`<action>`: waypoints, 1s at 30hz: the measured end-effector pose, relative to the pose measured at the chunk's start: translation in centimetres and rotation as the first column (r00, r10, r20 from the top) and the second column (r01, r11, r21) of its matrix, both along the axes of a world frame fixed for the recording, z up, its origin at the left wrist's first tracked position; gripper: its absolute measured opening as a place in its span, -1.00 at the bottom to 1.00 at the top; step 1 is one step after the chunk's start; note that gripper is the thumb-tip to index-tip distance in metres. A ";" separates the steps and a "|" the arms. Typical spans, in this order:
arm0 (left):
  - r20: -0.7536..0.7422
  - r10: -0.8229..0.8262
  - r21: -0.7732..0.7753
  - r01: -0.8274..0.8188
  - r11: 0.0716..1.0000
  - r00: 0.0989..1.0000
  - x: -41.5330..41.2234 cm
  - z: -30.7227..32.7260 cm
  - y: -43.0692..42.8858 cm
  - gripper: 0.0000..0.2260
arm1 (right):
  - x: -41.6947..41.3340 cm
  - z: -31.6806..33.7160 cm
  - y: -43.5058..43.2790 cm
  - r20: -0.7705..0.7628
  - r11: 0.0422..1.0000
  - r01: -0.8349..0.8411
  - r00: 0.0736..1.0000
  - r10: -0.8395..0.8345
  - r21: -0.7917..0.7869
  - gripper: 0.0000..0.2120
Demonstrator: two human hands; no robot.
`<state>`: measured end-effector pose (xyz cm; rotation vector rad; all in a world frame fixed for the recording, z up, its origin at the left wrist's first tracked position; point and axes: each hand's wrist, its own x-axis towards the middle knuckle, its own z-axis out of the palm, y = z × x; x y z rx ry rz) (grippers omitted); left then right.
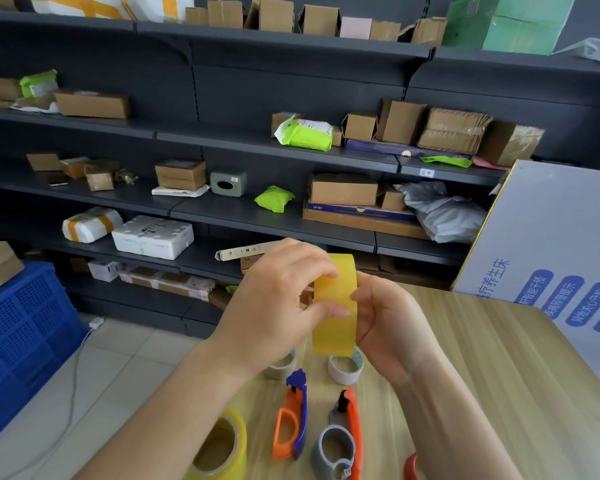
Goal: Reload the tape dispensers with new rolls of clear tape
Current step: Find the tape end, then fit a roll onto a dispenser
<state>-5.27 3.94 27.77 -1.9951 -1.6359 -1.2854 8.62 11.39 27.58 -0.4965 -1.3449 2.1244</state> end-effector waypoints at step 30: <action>0.209 0.069 -0.147 -0.038 0.988 0.975 -0.4 -0.2 1.0 -0.87 | -0.4 -1.9 0.9 0.190 0.977 0.149 0.966 -0.178 0.155 -0.35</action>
